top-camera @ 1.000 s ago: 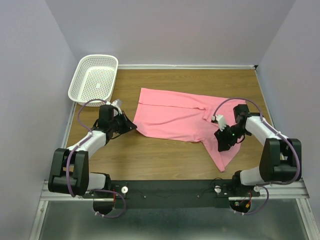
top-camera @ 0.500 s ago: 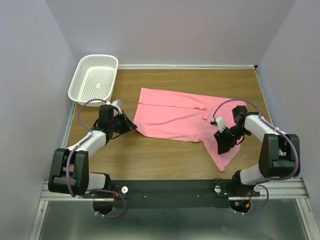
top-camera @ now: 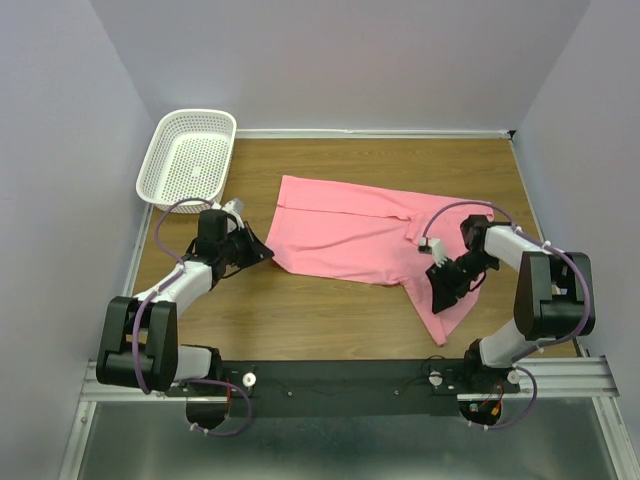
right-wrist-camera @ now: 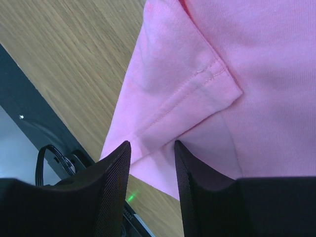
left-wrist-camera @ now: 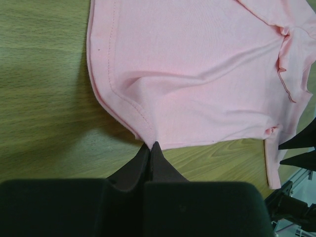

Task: Fold and stack the t-shirts

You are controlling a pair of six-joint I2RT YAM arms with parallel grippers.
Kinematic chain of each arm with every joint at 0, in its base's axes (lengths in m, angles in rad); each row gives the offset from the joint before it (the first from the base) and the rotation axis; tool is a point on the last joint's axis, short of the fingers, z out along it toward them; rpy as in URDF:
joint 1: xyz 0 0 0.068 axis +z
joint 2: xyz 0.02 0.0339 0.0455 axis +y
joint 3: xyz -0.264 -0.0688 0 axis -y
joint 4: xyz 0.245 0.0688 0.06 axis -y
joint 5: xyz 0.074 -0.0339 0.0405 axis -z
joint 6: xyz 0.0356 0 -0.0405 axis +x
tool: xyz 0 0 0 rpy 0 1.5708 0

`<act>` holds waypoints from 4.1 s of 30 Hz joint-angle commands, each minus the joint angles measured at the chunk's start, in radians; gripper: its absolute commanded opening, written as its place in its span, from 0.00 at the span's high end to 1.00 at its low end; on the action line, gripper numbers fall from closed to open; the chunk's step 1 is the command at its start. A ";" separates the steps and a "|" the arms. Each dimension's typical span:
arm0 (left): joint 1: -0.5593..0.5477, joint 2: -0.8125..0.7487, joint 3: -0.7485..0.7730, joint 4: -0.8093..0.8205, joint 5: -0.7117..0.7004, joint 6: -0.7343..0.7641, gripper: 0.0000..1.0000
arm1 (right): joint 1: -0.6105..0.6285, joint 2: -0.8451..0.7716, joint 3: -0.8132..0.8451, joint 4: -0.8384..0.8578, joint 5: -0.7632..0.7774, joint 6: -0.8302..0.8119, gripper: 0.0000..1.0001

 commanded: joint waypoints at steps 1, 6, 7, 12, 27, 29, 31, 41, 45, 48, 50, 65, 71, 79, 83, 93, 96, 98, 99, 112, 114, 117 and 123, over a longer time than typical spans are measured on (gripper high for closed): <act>0.000 -0.012 -0.002 0.015 0.019 0.015 1.00 | 0.015 0.021 0.014 -0.016 -0.040 -0.025 0.53; 0.000 -0.015 -0.004 0.015 0.021 0.015 1.00 | 0.015 -0.003 0.039 -0.010 -0.037 -0.002 0.54; 0.000 -0.015 -0.004 0.015 0.019 0.013 1.00 | 0.015 -0.011 0.044 -0.005 -0.040 0.007 0.54; 0.000 -0.012 -0.004 0.015 0.023 0.015 1.00 | 0.015 0.007 0.080 0.002 -0.058 0.047 0.53; 0.001 -0.010 -0.001 0.017 0.023 0.015 1.00 | 0.015 0.007 0.099 0.077 -0.001 0.136 0.51; 0.000 -0.010 -0.001 0.017 0.023 0.015 1.00 | 0.015 0.020 0.108 0.094 -0.004 0.153 0.50; 0.000 -0.013 -0.001 0.017 0.023 0.015 1.00 | 0.015 0.033 0.111 0.122 -0.001 0.180 0.50; 0.000 -0.015 -0.001 0.017 0.023 0.015 1.00 | 0.015 0.098 0.140 0.176 -0.044 0.213 0.49; 0.000 -0.015 -0.002 0.017 0.021 0.015 1.00 | 0.021 0.109 0.146 0.182 -0.060 0.216 0.50; 0.000 -0.012 -0.002 0.017 0.023 0.015 1.00 | 0.025 0.109 0.149 0.182 -0.067 0.216 0.51; 0.001 -0.013 -0.004 0.017 0.023 0.013 1.00 | 0.025 0.096 0.148 0.180 -0.075 0.213 0.52; 0.001 -0.013 -0.002 0.015 0.019 0.015 1.00 | 0.061 0.037 0.162 0.159 -0.076 0.214 0.89; 0.001 -0.021 -0.001 0.009 0.012 0.015 1.00 | 0.062 -0.132 0.172 0.142 0.020 0.213 0.96; 0.001 -0.033 0.004 0.006 0.013 0.015 1.00 | 0.061 -0.253 0.186 0.099 0.048 0.190 0.99; 0.001 -0.047 0.013 -0.003 0.007 0.012 1.00 | 0.061 -0.270 0.198 0.077 0.039 0.173 0.99; 0.001 -0.042 0.059 -0.028 0.004 0.015 1.00 | 0.061 -0.341 0.283 0.024 0.037 0.148 0.99; 0.001 -0.044 0.070 -0.033 0.007 0.013 1.00 | 0.062 -0.356 0.298 0.010 0.033 0.144 0.99; 0.001 -0.047 0.076 -0.036 0.010 0.010 1.00 | 0.061 -0.359 0.301 0.002 0.031 0.139 0.99; 0.001 -0.048 0.082 -0.036 0.013 0.010 1.00 | 0.061 -0.362 0.301 -0.001 0.032 0.135 1.00; 0.001 -0.038 0.120 -0.043 0.013 0.010 1.00 | 0.087 -0.378 0.295 -0.074 -0.078 0.078 0.99; 0.001 -0.035 0.116 -0.043 0.013 0.010 1.00 | 0.122 -0.370 0.277 -0.074 -0.090 0.075 0.99; 0.001 -0.027 0.107 -0.036 0.015 0.008 1.00 | 0.249 -0.361 0.216 -0.013 -0.072 0.122 1.00; 0.001 -0.015 0.101 -0.028 0.012 0.012 1.00 | 0.479 -0.284 0.163 0.082 -0.055 0.259 0.86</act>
